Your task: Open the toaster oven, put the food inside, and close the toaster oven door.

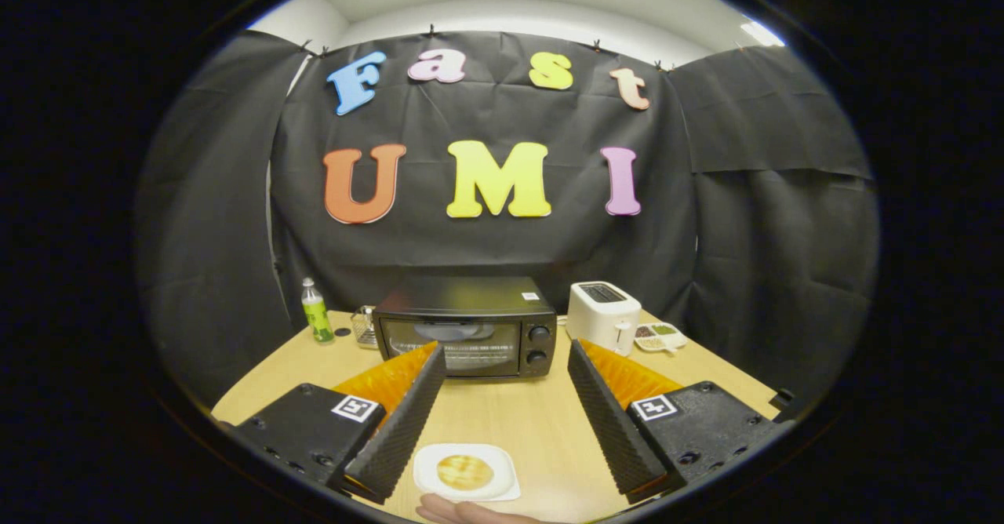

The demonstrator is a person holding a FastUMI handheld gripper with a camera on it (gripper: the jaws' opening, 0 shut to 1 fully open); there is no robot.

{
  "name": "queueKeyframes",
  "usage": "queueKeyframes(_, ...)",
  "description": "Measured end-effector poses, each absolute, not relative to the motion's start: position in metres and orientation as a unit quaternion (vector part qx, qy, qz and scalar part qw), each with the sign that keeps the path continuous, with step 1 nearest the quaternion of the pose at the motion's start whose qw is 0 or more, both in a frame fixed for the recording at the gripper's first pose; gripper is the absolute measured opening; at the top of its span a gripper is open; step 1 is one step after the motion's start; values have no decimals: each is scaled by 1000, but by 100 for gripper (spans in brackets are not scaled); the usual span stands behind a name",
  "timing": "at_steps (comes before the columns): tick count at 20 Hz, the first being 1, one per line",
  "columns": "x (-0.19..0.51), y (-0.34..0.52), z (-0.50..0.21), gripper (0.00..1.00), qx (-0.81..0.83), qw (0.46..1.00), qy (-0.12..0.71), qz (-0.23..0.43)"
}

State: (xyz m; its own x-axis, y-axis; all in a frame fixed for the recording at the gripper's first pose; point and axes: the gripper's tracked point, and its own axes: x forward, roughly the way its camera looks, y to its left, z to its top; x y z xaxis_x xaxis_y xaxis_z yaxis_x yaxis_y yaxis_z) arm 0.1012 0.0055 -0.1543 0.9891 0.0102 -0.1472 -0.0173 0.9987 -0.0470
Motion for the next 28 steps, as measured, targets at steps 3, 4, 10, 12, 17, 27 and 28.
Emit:
queueKeyframes(3,129,20,-162,100,-24,997,79,11)
queueKeyframes(4,138,25,-164,100,-23,997,78,14)
queueKeyframes(10,202,45,-179,100,-11,997,80,15)
queueKeyframes(12,227,52,-186,100,-18,997,76,15)
queueKeyframes(17,285,70,-213,100,-19,996,89,16)
queueKeyframes(27,344,85,-250,100,17,989,148,15)
queueKeyframes(28,345,87,-249,100,20,988,152,17)
